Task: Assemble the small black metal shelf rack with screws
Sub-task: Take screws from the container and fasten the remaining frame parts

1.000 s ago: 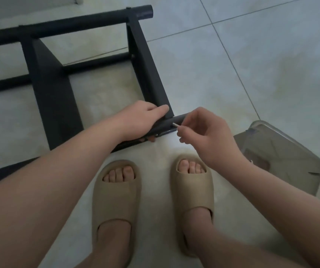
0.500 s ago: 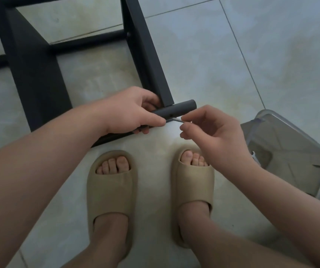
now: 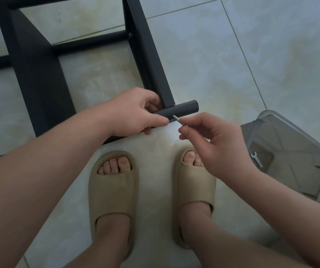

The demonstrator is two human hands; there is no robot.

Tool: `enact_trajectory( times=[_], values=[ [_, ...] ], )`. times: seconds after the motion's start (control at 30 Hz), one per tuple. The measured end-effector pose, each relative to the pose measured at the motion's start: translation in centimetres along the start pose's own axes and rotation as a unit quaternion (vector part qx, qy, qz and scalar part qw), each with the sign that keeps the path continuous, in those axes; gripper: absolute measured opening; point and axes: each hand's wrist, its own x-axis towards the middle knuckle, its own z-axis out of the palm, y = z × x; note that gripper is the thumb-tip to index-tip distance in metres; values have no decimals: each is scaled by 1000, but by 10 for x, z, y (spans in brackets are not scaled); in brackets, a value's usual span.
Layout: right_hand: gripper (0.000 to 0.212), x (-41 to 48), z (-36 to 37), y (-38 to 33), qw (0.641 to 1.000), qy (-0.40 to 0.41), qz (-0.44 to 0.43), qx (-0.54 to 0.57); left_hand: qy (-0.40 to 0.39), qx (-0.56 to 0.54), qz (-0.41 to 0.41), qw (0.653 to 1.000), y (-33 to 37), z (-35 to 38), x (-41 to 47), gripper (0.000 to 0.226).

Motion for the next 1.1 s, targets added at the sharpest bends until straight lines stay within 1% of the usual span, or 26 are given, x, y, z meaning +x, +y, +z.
enact_trajectory(
  times=[0.07,0.13,0.3,0.47,0.6,0.7,0.77,0.87,0.93,1.0,1.03,1.1],
  values=[
    [10,0,1,0,998,7,-38,-39,0,-1,0,1000,-1,0,1,22],
    [9,0,3,-1,996,14,-59,-67,0,0,0,1000,-2,0,1,21],
    [8,4,5,-4,994,8,-70,-85,-2,-8,-6,1000,-2,0,0,22],
    [5,13,7,-5,998,-13,-14,-58,-4,-10,-10,1000,0,0,-2,22],
    [7,18,12,-7,998,-20,54,12,-13,-15,-12,1000,0,-2,-3,24],
    [18,17,13,-8,992,-11,99,82,-14,4,-11,1000,2,-3,-2,42],
    [18,17,16,-10,980,1,133,150,-11,9,-14,1000,4,-4,-3,55],
    [18,19,20,-11,966,18,163,202,-10,6,-13,1000,3,-3,-4,60],
    [19,20,22,-11,962,19,173,210,-15,4,-12,1000,2,-4,-3,57],
    [19,22,21,-11,965,13,180,192,-17,4,-16,1000,0,-5,-2,54],
    [20,23,20,-12,970,10,178,165,-17,4,-19,1000,0,-5,-2,52],
    [24,27,15,-12,982,5,167,82,-20,0,-20,1000,-1,-6,0,40]
  ],
)
